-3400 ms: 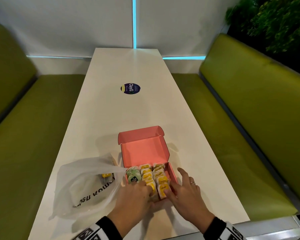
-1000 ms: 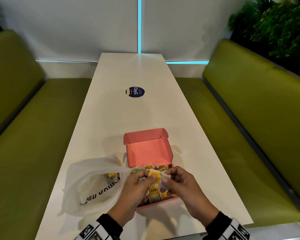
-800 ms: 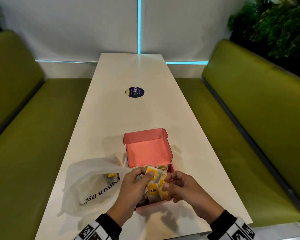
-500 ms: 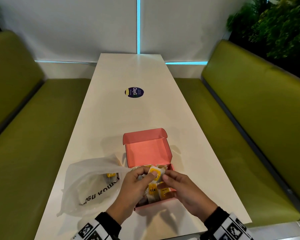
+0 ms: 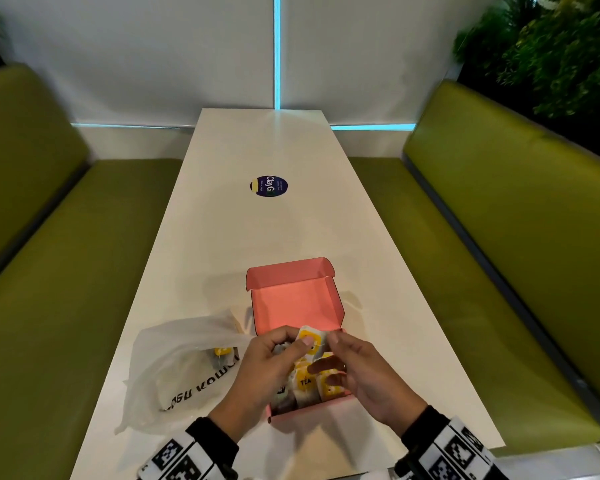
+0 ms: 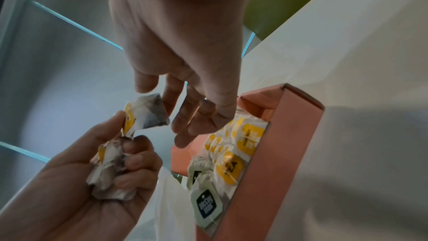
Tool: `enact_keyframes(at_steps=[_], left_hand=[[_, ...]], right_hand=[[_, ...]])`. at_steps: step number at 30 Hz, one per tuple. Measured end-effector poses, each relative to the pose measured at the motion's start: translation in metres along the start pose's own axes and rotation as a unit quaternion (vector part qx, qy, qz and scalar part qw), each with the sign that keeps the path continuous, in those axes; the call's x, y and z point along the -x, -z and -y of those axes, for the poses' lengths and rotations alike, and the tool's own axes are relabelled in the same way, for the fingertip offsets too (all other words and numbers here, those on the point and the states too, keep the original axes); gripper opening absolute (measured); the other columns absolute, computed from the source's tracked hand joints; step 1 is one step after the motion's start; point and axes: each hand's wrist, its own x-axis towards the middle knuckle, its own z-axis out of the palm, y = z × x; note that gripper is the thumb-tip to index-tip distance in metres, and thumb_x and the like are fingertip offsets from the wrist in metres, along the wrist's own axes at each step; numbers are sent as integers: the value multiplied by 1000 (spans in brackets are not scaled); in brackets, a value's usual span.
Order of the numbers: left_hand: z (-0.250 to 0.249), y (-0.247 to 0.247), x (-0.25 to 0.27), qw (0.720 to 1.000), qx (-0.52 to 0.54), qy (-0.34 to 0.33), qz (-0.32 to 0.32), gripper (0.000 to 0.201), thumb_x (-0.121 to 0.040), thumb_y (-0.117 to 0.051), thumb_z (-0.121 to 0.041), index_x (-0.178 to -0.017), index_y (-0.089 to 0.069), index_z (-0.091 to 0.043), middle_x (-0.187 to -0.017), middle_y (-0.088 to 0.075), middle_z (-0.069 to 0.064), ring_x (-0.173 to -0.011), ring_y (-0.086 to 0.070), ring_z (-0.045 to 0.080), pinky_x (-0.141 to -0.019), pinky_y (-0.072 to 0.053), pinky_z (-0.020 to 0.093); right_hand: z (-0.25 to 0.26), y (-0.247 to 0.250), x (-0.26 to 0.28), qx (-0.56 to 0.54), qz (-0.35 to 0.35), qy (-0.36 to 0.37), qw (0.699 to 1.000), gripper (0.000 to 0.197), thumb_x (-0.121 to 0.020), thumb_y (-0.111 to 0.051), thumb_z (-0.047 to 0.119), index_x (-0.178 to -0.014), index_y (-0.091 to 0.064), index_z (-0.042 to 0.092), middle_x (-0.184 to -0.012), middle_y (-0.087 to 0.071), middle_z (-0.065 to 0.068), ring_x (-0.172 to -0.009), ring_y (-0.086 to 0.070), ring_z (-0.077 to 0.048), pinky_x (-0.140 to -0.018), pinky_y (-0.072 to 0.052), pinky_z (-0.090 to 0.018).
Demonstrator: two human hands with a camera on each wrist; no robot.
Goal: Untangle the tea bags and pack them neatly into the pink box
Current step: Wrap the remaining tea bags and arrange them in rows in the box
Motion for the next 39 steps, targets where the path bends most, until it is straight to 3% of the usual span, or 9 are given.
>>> enact_keyframes(at_steps=[7, 9, 12, 16, 22, 28, 33, 37, 39], left_hand=[[5, 6, -6, 999, -32, -7, -19, 12, -84, -66, -14, -74, -70, -10, -59, -59, -9, -53, -51, 2, -53, -39, 12], [10, 11, -9, 992, -121, -30, 2, 11, -82, -70, -20, -72, -70, -17, -63, -56, -11, -57, -49, 1, -57, -38, 13], [15, 15, -14, 942, -308, -114, 77, 13, -80, -70, -35, -74, -71, -23, -71, -50, -9, -64, -47, 0, -60, -34, 14], [19, 8, -15, 875, -436, -136, 159, 34, -78, -58, -54, -86, -72, -24, -82, -56, -2, -80, -52, 12, -73, -42, 31], [21, 7, -4, 912, -393, -101, 64, 25, -79, -68, -47, -96, -68, -28, -92, -57, -15, -90, -53, 5, -76, -40, 21], [28, 4, 17, 772, -614, -94, 132, 31, -89, -47, -40, -114, -60, -29, -117, -53, -10, -111, -48, 14, -96, -28, 27], [35, 3, 17, 720, -670, -86, 161, 37, -84, -40, -40, -106, -63, -22, -110, -58, -1, -103, -53, 22, -99, -30, 34], [37, 7, 15, 718, -677, -68, 150, 30, -58, -42, -46, -53, -66, -28, -56, -55, -11, -51, -56, 10, -72, -54, 40], [44, 9, 15, 711, -684, -91, 137, 28, -56, -43, -47, -46, -62, -30, -49, -51, -13, -44, -52, 7, -77, -48, 38]], right_hand=[[-7, 8, 4, 97, 17, 3, 995, 8, -82, -66, 15, -87, -64, 10, -87, -65, -6, -68, -59, -12, -61, -47, -21], [-1, 15, 5, 192, -29, 49, 980, 22, -79, -72, 12, -98, -62, 18, -93, -65, 2, -74, -56, -8, -63, -46, -18], [13, 22, 8, 348, -17, 147, 926, 53, -68, -76, 25, -117, -55, 29, -98, -60, 15, -82, -52, -3, -67, -40, -10], [13, 15, 9, 525, 40, 163, 835, 31, -70, -70, 21, -101, -65, 24, -71, -53, 20, -67, -49, -7, -61, -36, -10], [13, 30, 5, 474, -87, 103, 870, 24, -73, -73, 12, -68, -56, 27, -54, -51, 9, -51, -48, -3, -52, -37, -13], [-15, 38, -10, 276, -256, -6, 926, 13, -76, -64, -1, -74, -62, 12, -56, -63, -2, -55, -63, -21, -64, -54, -39], [-17, 30, -19, 270, -299, 12, 915, 7, -78, -67, 9, -74, -61, 10, -60, -63, -2, -57, -62, -16, -54, -46, -23], [-15, 29, -27, 395, -302, 37, 867, 11, -79, -68, 21, -73, -60, 19, -89, -57, -1, -82, -52, -16, -69, -36, -26], [-14, 28, -29, 461, -292, 22, 838, 13, -82, -66, 26, -75, -57, 21, -94, -47, 1, -83, -47, -15, -70, -33, -25]])
